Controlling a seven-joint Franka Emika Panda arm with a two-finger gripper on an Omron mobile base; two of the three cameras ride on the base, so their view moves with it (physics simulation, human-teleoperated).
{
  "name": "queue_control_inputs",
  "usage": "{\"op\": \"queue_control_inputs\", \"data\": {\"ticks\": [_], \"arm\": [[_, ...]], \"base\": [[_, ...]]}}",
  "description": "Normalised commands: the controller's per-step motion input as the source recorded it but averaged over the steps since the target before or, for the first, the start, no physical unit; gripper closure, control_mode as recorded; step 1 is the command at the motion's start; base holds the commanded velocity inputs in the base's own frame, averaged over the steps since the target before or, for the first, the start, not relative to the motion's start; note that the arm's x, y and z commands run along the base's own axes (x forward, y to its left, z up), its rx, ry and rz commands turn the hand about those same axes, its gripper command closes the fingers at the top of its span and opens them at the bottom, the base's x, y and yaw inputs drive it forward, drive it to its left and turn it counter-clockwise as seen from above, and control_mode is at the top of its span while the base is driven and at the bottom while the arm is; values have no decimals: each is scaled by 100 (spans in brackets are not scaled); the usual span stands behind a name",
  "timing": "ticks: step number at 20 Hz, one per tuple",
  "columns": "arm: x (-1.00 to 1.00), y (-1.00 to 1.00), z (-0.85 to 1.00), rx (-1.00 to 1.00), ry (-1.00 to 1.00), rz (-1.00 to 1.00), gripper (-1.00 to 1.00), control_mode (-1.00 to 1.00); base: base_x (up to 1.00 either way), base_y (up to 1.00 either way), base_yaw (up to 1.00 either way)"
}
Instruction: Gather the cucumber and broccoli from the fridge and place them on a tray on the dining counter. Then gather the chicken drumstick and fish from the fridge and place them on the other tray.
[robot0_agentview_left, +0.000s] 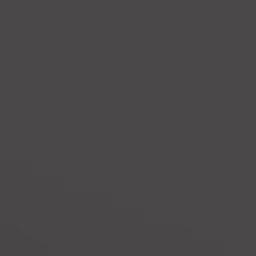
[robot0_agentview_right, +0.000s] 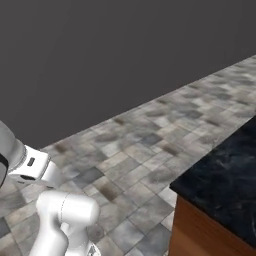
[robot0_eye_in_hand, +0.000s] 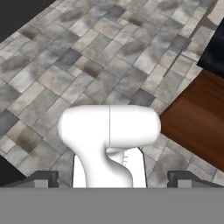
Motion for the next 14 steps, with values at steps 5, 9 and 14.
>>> {"op": "queue_control_inputs", "data": {"ticks": [5, 9, 14], "arm": [[0, 0, 0, 0, 0, 0, -100, 100], [0, 0, 0, 0, 0, 0, -100, 100], [0, 0, 0, 0, 0, 0, -100, 100]], "base": [[72, 99, -27], [81, 85, -31], [99, 52, -32]]}}
